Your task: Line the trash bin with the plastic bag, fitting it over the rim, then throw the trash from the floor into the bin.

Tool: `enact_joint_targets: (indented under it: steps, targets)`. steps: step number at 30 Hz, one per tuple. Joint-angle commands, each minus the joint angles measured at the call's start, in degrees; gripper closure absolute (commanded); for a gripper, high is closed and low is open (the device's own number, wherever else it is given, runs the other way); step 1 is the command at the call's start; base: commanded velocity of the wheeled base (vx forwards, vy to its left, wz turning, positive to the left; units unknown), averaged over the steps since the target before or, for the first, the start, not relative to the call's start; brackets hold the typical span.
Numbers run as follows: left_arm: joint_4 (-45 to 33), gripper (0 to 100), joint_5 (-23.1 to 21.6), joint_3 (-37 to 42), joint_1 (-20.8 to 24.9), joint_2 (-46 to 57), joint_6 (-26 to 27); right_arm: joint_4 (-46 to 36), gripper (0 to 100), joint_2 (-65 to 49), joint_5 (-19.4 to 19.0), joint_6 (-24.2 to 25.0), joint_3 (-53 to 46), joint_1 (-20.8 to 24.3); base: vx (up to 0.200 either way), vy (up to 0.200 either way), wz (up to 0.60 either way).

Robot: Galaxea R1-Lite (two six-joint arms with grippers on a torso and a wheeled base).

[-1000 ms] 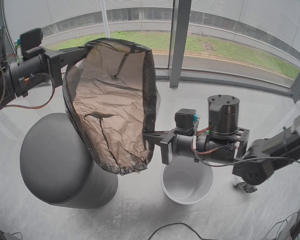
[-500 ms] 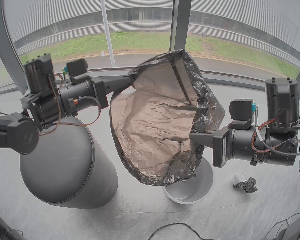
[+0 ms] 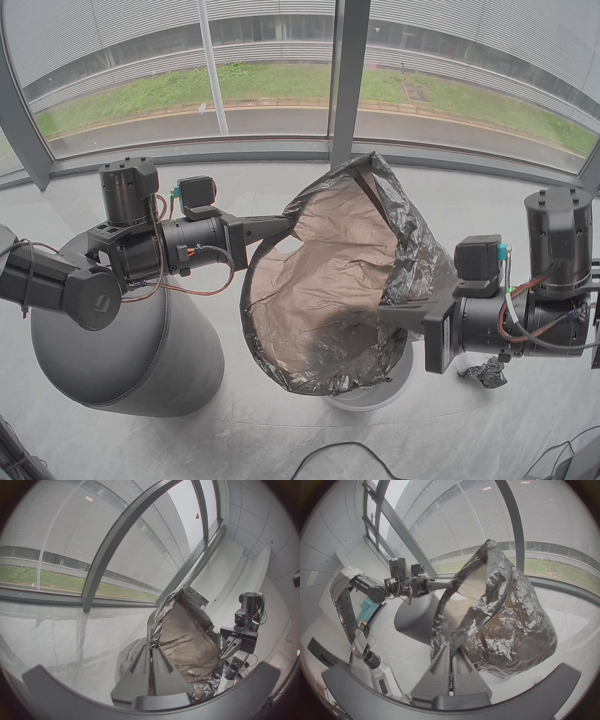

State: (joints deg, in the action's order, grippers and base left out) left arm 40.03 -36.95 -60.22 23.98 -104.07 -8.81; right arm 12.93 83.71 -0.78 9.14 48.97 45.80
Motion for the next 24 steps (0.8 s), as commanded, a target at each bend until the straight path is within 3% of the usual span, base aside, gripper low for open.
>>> enact_joint_targets:
  steps: [1,11,24]
  targets:
    - [-0.13,100,-0.05,0.63,1.51,0.71,-0.15,0.69,100,-2.15,-0.45,0.00,-5.20,0.08,0.000,-0.200,0.00]
    - [0.48,100,0.12,9.60,3.27,4.49,-0.24,0.78,100,-4.44,-2.21,0.09,-12.76,2.01,0.000,-0.200,0.00]
    - [8.13,100,2.32,21.02,1.60,6.07,-0.41,4.56,100,-0.92,-5.37,0.17,-12.85,1.49,0.000,0.000,0.00]
